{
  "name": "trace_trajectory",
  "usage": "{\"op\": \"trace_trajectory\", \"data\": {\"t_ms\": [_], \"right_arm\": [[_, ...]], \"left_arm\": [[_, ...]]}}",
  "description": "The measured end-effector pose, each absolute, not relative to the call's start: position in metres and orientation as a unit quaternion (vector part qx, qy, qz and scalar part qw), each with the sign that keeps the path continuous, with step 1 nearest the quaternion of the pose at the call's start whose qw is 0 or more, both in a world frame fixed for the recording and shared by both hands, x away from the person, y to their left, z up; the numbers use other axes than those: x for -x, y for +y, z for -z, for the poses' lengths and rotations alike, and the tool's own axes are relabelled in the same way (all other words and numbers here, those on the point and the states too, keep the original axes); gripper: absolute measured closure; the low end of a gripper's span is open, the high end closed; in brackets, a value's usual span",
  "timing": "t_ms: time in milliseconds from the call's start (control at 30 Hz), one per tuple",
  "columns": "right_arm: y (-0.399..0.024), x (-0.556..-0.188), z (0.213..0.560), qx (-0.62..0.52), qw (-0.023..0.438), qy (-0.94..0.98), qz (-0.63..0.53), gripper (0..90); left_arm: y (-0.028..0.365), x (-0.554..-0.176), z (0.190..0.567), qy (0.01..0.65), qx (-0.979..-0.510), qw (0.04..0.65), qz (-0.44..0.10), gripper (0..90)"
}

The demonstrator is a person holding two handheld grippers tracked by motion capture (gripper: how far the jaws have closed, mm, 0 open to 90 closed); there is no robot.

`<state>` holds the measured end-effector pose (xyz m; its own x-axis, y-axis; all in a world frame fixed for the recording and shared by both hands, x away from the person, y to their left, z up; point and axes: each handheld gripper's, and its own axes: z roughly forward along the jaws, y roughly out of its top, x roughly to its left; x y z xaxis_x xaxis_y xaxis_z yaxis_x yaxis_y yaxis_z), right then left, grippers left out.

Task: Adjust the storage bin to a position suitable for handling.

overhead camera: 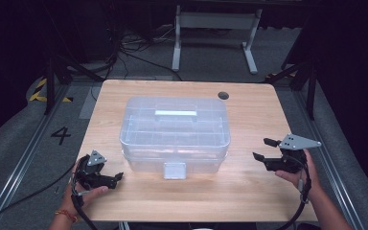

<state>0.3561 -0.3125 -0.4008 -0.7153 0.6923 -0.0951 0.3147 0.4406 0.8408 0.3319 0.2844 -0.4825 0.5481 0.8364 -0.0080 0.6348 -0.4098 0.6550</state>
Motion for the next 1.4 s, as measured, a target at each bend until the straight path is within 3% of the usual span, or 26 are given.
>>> {"op": "trace_trajectory", "data": {"t_ms": [300,833,1400], "right_arm": [[-0.289,-0.358,0.361,-0.272,0.236,0.822,-0.441,33.2],[-0.257,-0.374,0.318,-0.234,0.255,0.815,-0.465,33.9],[-0.217,-0.400,0.313,-0.210,0.236,0.829,-0.461,35.1]], "left_arm": [[0.284,-0.331,0.482,0.448,-0.823,0.308,-0.165,1.0],[0.284,-0.331,0.483,0.448,-0.822,0.308,-0.166,1.1],[0.284,-0.331,0.483,0.448,-0.823,0.308,-0.167,1.1]]}}
